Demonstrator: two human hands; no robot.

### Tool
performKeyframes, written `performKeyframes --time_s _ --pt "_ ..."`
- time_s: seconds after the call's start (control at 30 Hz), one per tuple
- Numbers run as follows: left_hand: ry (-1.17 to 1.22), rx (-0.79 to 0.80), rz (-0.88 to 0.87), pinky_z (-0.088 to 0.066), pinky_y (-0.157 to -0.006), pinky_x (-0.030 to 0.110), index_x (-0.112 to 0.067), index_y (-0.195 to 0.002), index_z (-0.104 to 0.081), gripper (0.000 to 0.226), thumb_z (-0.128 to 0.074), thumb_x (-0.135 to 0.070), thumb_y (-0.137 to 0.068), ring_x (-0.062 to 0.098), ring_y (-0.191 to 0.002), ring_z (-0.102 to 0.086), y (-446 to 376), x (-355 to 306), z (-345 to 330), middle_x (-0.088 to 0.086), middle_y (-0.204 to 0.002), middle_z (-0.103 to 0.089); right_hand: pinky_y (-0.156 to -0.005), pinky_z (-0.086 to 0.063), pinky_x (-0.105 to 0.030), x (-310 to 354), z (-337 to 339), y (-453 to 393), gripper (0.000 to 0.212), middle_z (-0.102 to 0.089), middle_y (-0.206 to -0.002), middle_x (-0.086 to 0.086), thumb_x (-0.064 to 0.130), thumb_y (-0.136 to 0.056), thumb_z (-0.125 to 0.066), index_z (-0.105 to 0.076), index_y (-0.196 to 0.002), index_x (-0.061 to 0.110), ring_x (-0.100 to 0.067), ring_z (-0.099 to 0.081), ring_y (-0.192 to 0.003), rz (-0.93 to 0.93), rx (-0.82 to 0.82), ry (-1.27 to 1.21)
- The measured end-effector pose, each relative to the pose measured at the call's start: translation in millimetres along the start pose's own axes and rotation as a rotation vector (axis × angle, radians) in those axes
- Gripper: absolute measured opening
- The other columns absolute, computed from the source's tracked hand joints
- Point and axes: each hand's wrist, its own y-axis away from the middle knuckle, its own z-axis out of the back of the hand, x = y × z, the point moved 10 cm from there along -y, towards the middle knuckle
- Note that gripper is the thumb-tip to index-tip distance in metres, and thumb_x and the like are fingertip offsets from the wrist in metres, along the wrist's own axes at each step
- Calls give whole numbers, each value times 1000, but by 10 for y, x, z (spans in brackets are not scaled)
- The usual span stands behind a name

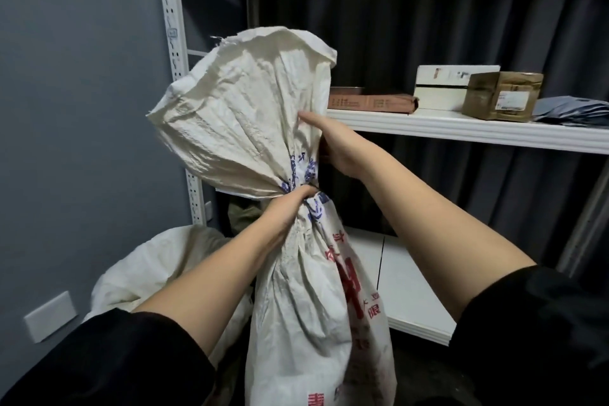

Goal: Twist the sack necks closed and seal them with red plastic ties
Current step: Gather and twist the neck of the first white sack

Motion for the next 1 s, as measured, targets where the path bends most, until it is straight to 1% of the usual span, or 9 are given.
performKeyframes --time_s 0.07,0.13,0.23,0.4,0.5,0.63,0.73,0.87,1.0 --pt "57 -24 -10 -50 -96 38 -10 -93 -73 40 -75 -37 -63 23 -88 -69 -34 12 74 9 -95 -74 -101 -32 -39 -211 166 87 70 -54 -135 5 56 -78 -63 -41 -137 27 -16 -48 -125 -2 39 142" --pt "85 -13 -41 -47 -101 40 -14 -106 -72 65 -77 -50 -52 23 -98 -68 -98 -18 87 7 -105 -72 -108 -29 -37 -669 210 205 86 -48 -139 4 44 -80 -68 -20 -148 23 -14 -43 -128 -108 144 180" --pt "68 18 -38 -46 -101 40 -16 -111 -70 80 -75 -63 -46 23 -101 -68 -154 -22 -15 7 -108 -72 -109 -39 -37 -1247 38 401 100 -48 -141 -3 32 -69 -83 -22 -148 17 -16 -51 -125 -156 246 278" --pt "-123 163 26 -53 -86 32 -16 -101 -72 50 -59 -59 -80 25 -89 -70 -69 -49 -195 9 -96 -74 -104 -42 -25 -1209 -122 451 73 -55 -129 -2 -2 -75 -75 -36 -135 13 -11 -54 -119 78 105 120" --pt "-297 267 39 -53 -89 34 -15 -107 -71 50 -59 -56 -83 24 -95 -70 -36 -63 -228 8 -102 -74 -92 -48 -21 -1167 -31 378 51 -64 -112 -1 -3 -78 -69 -52 -123 11 -11 -61 -105 115 26 150" --pt "-191 358 58 -55 -79 28 -11 -112 -67 44 -61 -45 -84 20 -85 -70 9 66 -287 12 -100 -71 -83 -52 -36 -1297 200 307 23 -71 -93 -6 19 -70 -66 -70 -92 13 -19 -66 -89 28 -209 74" --pt "-459 294 -9 -49 -87 26 -9 -138 -36 78 -74 -32 -74 15 -108 -57 -14 375 -170 7 -123 -55 -81 -52 -38 -1422 313 307 13 -71 -86 -7 18 -74 -63 -69 -84 15 -21 -65 -85 -45 -218 -84" --pt "-690 125 -176 -36 -110 40 -13 -142 -23 130 -83 -60 -36 20 -130 -42 -128 610 -159 4 -138 -42 -56 -52 -22 -1490 117 355 13 -62 -58 -4 7 -87 -52 -59 -76 8 -16 -62 -55 -184 -123 -257" --pt "-690 -75 -202 -43 -104 39 -15 -130 -48 104 -65 -54 -36 23 -121 -54 -289 684 -174 6 -126 -60 -61 -50 -20 -1555 -33 405 20 -66 -62 -2 24 -90 -55 -65 -77 12 -14 -63 -58 -347 20 -198"
